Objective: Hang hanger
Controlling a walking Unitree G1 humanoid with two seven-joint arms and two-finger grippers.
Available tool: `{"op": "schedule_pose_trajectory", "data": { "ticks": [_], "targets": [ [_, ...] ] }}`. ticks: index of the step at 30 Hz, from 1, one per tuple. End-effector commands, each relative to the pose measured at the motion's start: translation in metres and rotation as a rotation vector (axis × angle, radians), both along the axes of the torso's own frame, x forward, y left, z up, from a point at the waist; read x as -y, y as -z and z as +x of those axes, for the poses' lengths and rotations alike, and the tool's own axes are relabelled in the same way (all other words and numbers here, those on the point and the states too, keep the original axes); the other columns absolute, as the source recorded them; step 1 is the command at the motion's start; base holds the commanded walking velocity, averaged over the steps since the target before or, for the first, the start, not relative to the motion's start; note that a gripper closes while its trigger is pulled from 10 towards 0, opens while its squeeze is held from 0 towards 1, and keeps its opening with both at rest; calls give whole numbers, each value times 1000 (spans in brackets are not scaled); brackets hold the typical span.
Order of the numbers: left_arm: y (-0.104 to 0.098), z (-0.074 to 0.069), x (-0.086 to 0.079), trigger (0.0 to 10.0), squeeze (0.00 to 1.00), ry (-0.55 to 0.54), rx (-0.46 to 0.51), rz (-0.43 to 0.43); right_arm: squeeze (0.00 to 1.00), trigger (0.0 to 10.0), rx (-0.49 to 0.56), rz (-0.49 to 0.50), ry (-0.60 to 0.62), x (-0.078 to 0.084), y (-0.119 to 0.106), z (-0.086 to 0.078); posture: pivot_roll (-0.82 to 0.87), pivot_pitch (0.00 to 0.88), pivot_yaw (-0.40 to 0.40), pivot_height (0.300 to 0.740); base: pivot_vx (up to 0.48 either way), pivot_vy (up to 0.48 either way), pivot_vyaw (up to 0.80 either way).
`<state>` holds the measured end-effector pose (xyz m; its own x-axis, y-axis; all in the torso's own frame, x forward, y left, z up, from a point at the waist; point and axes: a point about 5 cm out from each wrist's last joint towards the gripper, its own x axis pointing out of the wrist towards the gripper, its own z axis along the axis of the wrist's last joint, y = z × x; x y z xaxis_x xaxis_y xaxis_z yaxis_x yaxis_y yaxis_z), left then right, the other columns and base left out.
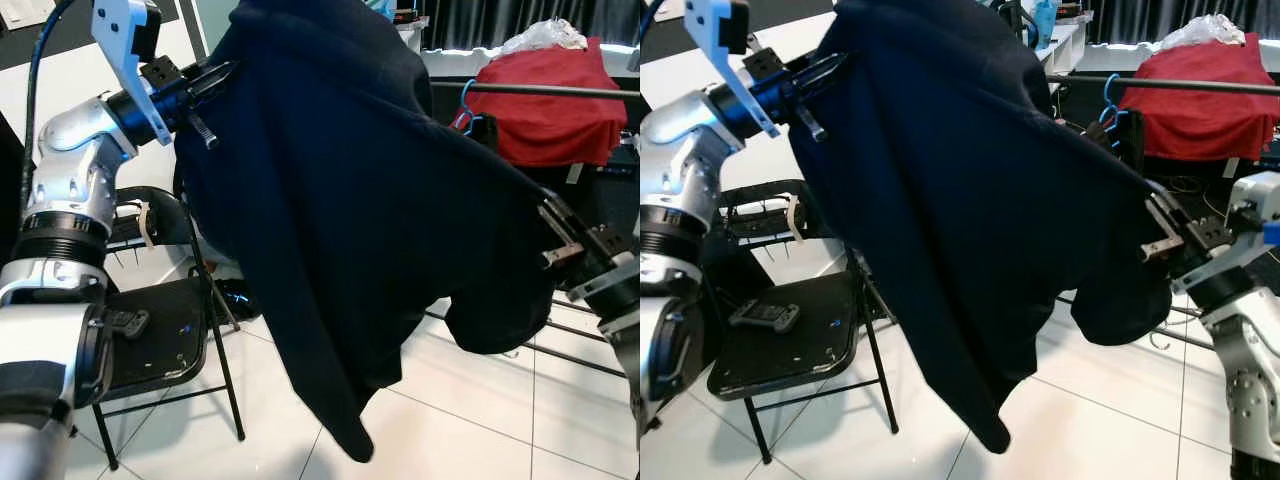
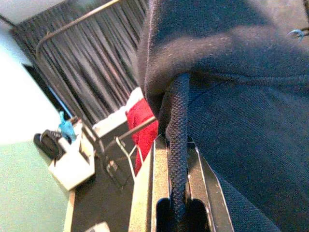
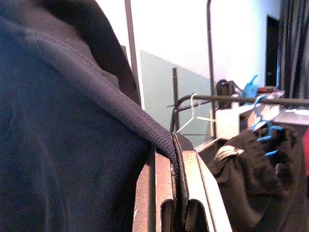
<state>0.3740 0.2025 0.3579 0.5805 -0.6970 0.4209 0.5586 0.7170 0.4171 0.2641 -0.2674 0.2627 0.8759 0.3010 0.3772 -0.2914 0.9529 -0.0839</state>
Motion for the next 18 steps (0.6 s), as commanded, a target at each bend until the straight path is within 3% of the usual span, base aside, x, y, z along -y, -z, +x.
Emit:
{"op": "schedule_pose_trajectory", "data": {
  "ticks": [1, 6, 7, 9, 10, 11, 12, 14, 15, 16, 18],
  "targets": [
    [1, -3, -21, 3490, 0, -57, -6, -37, 0, 0, 6, -1, 52, 8, -1, 0, -214, 0, 98, 740, 0, 0, 0],
    [12, -5, -26, 3451, 0, -15, -52, -35, 0, 0, -11, -37, 48, 7, 1, 3, -210, 0, 94, 740, 0, 0, 0],
    [31, -10, -27, 4235, 0, 81, -121, -2, 0, 0, -24, -49, 27, 0, 4, 6, -213, 0, 101, 740, 0, 0, 0],
    [31, -10, -27, 4235, 0, 81, -121, -2, 0, 0, -24, -49, 27, 0, 4, 6, -213, 0, 101, 740, 0, 0, 0],
    [57, -15, -31, 4275, 0, 151, -211, 41, 0, 0, -40, -61, 6, -10, 9, 9, -212, 0, 99, 740, 0, 0, 0],
    [57, -15, -31, 4275, 0, 151, -211, 41, 0, 0, -40, -61, 6, -10, 9, 9, -212, 0, 99, 740, 0, 0, 0],
    [85, -24, -36, 4588, 0, 217, -304, 112, 0, 0, -51, -64, -9, -18, 14, 11, -207, 0, 96, 740, 0, 0, 0],
    [85, -24, -36, 4588, 0, 217, -304, 112, 0, 0, -51, -64, -9, -18, 14, 11, -207, 0, 96, 740, 0, 0, 0],
    [110, -33, -44, 4627, 0, 244, -396, 176, 0, 0, -60, -65, -13, -22, 18, 12, -203, 0, 92, 740, 0, 0, 0],
    [123, -39, -51, 4549, 0, 245, -448, 205, 0, 0, -63, -64, -7, -22, 19, 12, -200, 0, 90, 740, 0, 0, 0],
    [123, -39, -51, 4549, 0, 245, -448, 205, 0, 0, -63, -64, -7, -22, 19, 12, -200, 0, 90, 740, 0, 0, 0]
  ]
}}
